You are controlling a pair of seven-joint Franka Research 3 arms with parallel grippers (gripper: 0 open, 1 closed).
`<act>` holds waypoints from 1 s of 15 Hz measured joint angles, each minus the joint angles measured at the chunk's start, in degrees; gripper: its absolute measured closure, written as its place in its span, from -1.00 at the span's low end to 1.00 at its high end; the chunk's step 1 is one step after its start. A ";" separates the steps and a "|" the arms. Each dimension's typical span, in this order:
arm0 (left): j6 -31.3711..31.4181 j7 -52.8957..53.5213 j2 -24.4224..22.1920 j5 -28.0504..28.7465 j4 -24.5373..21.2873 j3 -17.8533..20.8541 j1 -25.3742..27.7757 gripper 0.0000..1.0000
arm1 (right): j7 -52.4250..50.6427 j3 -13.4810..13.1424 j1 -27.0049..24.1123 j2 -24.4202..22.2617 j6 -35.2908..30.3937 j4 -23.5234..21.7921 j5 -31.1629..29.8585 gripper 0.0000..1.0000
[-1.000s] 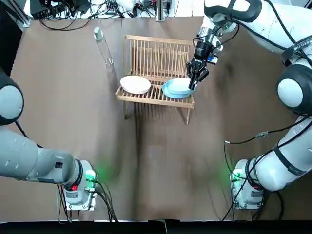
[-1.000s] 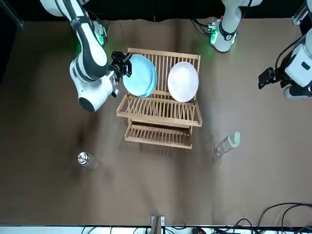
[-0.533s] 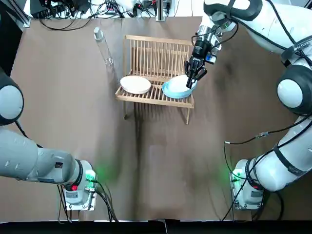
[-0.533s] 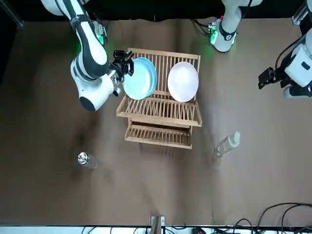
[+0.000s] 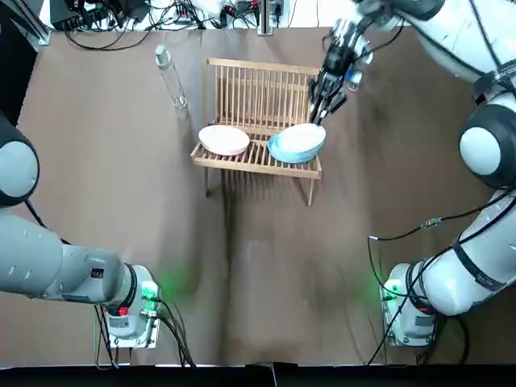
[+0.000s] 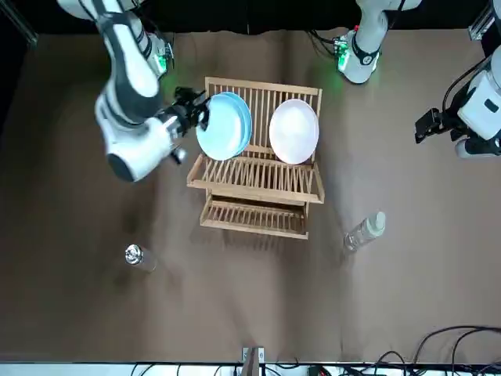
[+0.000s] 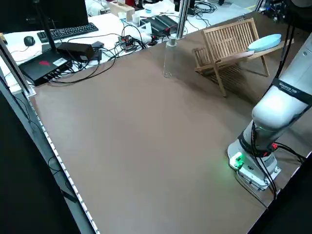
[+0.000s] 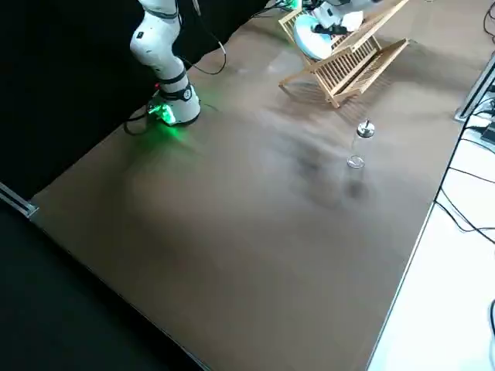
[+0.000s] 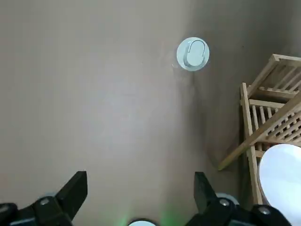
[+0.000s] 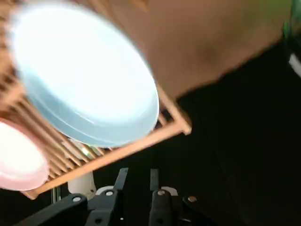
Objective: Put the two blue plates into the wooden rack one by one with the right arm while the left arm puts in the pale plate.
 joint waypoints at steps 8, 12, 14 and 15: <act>0.00 0.00 0.00 0.00 0.01 0.00 0.01 -0.99 | -35.42 -0.57 -12.36 -0.27 0.02 8.65 -28.16 -0.44; -0.13 0.00 0.00 0.00 0.01 0.00 0.03 -0.99 | -49.23 -0.63 -16.81 -2.33 -0.03 12.80 -30.37 -0.57; -0.20 0.00 0.00 0.00 0.01 0.00 0.04 -0.99 | -52.13 -0.66 -19.13 -5.18 -0.23 12.98 -30.52 -0.59; -0.20 0.00 0.00 0.00 0.01 0.00 0.04 -0.99 | -52.60 -0.66 -19.83 -6.82 0.06 12.56 -30.54 -0.70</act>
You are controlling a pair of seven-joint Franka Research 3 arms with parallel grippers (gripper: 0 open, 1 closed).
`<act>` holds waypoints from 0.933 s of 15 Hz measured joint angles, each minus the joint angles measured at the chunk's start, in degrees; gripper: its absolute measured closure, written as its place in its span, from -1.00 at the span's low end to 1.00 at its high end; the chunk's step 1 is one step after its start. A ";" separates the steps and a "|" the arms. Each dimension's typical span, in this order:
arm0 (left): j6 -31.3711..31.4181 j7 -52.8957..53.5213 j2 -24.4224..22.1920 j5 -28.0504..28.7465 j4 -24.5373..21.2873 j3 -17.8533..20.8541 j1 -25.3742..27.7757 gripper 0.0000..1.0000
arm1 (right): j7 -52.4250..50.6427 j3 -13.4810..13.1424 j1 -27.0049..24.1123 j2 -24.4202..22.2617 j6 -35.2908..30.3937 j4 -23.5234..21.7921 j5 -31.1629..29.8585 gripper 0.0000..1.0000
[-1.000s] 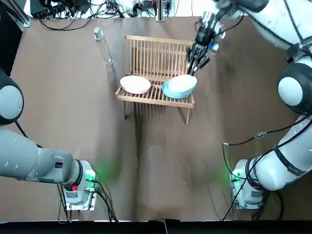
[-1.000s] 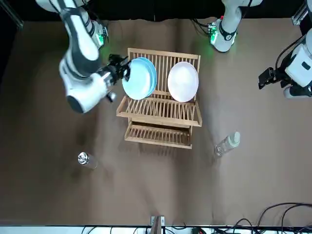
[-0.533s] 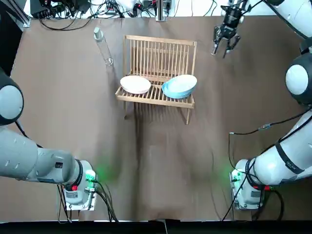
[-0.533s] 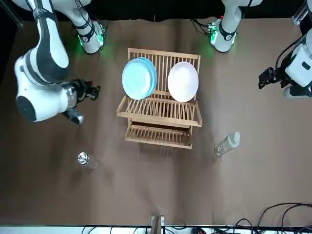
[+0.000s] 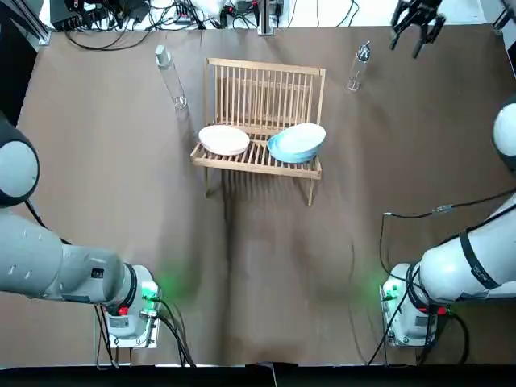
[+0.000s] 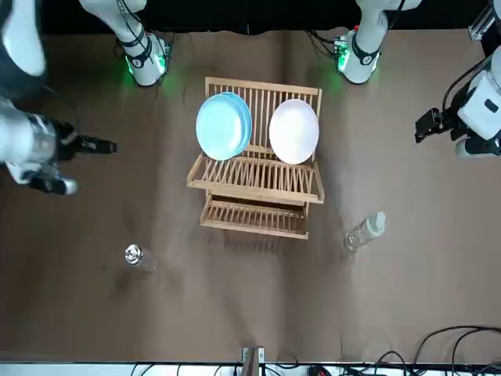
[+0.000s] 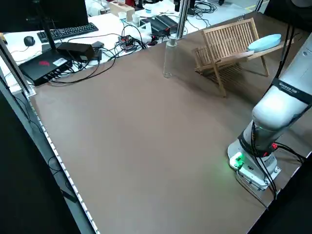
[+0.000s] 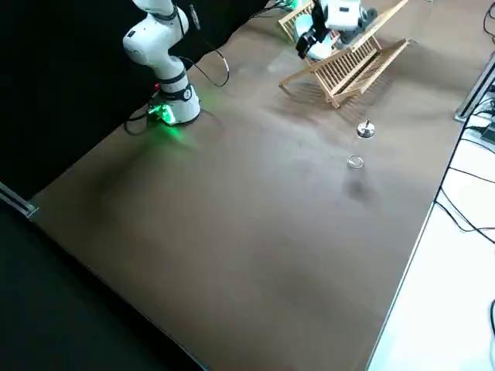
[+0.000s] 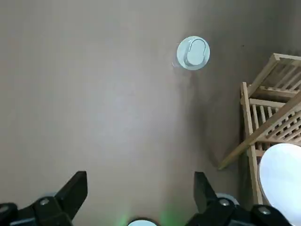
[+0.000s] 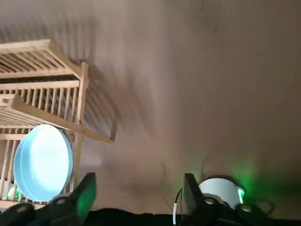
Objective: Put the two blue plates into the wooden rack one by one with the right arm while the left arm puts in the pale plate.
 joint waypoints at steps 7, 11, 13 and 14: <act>0.00 0.00 -0.01 0.00 0.04 -0.02 0.00 -0.99 | 2.93 0.57 -0.12 -10.13 8.36 -11.51 -1.01 -0.99; 0.00 0.00 -0.01 0.00 0.06 -0.03 -0.01 -0.99 | 9.25 0.84 0.12 -10.34 9.82 -10.83 -4.14 -0.99; 0.00 0.00 -0.01 0.00 0.06 -0.03 -0.01 -0.99 | 9.35 0.99 0.15 -10.22 10.95 -10.66 -4.81 -1.00; 0.00 0.00 -0.01 0.00 0.06 -0.04 -0.01 -0.99 | 8.14 1.03 0.17 -10.16 12.55 -10.38 -5.04 -1.00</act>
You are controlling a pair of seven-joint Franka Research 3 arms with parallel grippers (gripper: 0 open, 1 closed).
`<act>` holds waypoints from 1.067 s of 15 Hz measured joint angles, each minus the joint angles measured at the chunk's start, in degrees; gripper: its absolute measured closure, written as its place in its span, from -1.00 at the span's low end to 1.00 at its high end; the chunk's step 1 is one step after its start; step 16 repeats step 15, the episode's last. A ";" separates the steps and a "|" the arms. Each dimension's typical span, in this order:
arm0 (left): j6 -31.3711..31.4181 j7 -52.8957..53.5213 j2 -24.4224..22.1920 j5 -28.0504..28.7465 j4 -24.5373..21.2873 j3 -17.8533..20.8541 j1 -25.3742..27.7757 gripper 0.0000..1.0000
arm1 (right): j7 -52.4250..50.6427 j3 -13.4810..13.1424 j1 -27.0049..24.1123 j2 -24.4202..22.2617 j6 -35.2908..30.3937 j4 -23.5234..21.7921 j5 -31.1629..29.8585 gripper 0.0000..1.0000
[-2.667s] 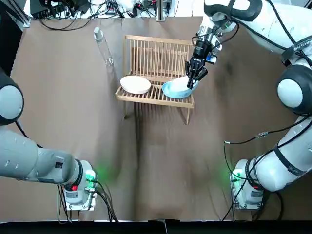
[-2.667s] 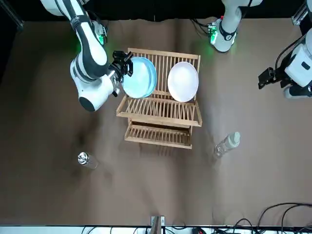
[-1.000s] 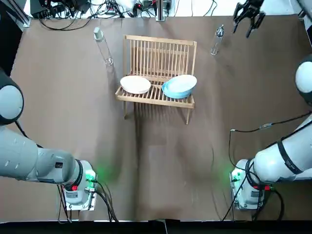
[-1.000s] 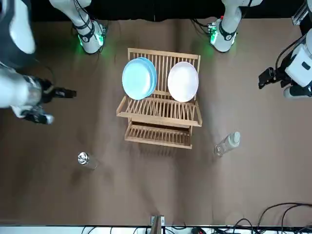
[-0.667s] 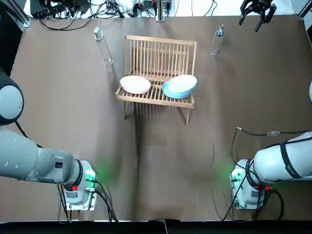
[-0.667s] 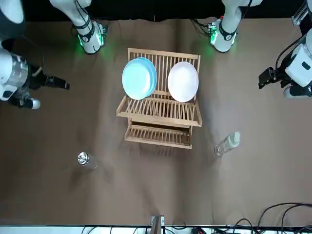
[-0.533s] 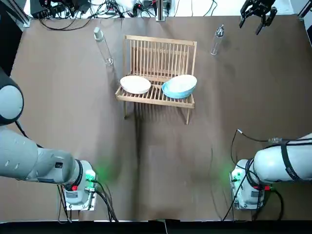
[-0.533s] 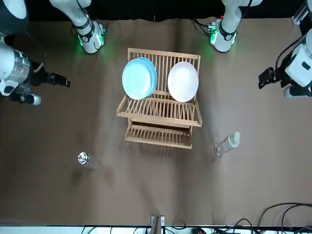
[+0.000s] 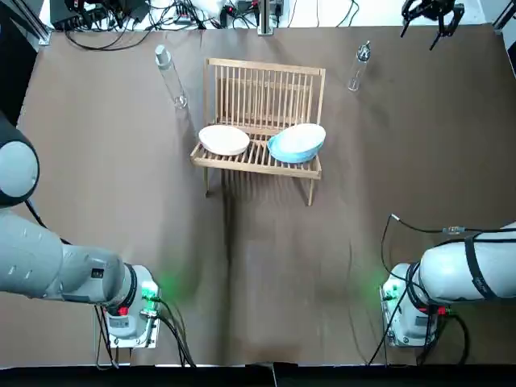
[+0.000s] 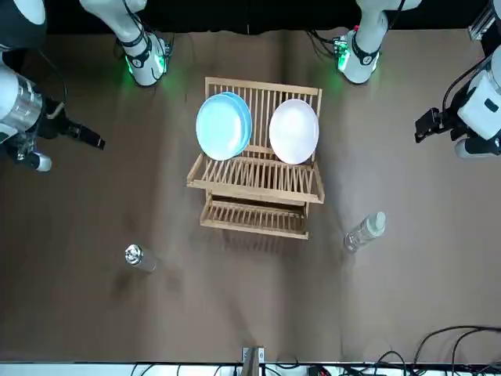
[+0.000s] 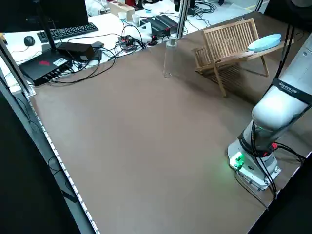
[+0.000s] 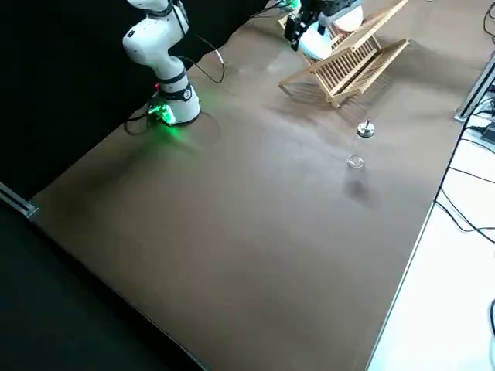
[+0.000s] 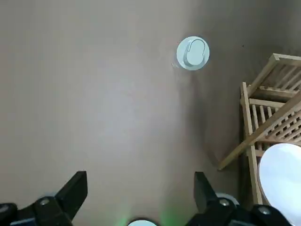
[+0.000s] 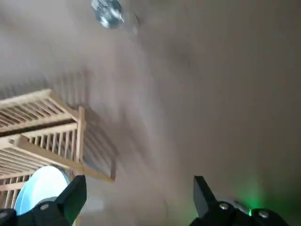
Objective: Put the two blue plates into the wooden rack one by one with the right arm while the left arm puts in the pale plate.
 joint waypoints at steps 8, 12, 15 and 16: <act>0.00 0.03 0.00 0.00 0.00 0.00 0.00 -0.99 | -18.03 0.25 0.53 -0.32 5.28 -0.61 -4.46 -1.00; 0.00 0.03 0.00 0.00 0.00 0.01 0.01 -0.99 | -17.77 0.32 1.54 -3.31 1.69 -2.10 -5.02 -1.00; 0.00 0.03 0.00 0.00 0.00 0.01 0.01 -0.99 | -17.78 0.29 1.52 -4.26 0.05 -2.82 -5.19 -1.00; 0.00 0.03 0.00 0.00 0.00 0.01 0.01 -0.99 | -17.78 0.29 1.52 -4.26 0.05 -2.82 -5.19 -1.00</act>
